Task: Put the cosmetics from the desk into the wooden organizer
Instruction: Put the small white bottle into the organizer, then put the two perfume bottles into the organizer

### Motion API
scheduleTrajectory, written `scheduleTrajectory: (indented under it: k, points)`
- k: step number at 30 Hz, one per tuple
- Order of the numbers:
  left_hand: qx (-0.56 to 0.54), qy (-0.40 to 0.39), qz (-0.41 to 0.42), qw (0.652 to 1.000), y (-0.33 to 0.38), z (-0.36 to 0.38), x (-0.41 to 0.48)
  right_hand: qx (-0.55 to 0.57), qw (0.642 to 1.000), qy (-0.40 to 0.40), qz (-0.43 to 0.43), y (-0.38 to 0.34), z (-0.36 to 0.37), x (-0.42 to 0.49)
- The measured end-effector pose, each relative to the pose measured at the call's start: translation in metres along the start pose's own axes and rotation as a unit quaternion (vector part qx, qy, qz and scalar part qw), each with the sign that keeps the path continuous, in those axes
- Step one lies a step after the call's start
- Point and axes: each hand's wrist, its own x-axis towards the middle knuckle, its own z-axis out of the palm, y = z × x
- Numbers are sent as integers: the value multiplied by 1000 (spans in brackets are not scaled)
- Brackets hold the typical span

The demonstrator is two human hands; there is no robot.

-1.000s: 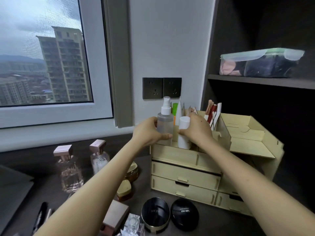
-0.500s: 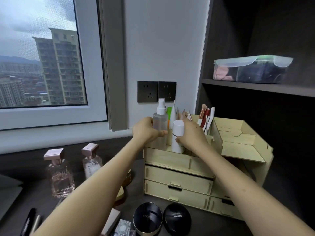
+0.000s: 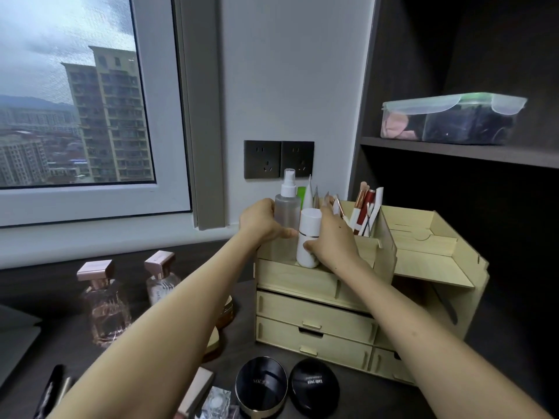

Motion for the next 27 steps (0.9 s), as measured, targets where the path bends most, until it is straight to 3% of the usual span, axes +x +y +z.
scheduleTrajectory:
  k: [9,12,16,22,27]
  points:
    - [-22,-13,14,1000,-8,-14,-14,-23,1000,-20,7,-5,-6,-14]
    - [-39,-1,9,999,-22,-42,-28,-50,997,44,-49,-16,-16,-28]
    - [-65,36,-18,997,-56,-88,-63,21,985,97,-143,-46,-19,-67]
    - [-78,112,-114,984,-129,-129,-127,117,970,-158,-143,-89,27,-100]
    - [-18,168,-196,966,-184,-122,-155,123,960,-228,-102,-124,88,-83]
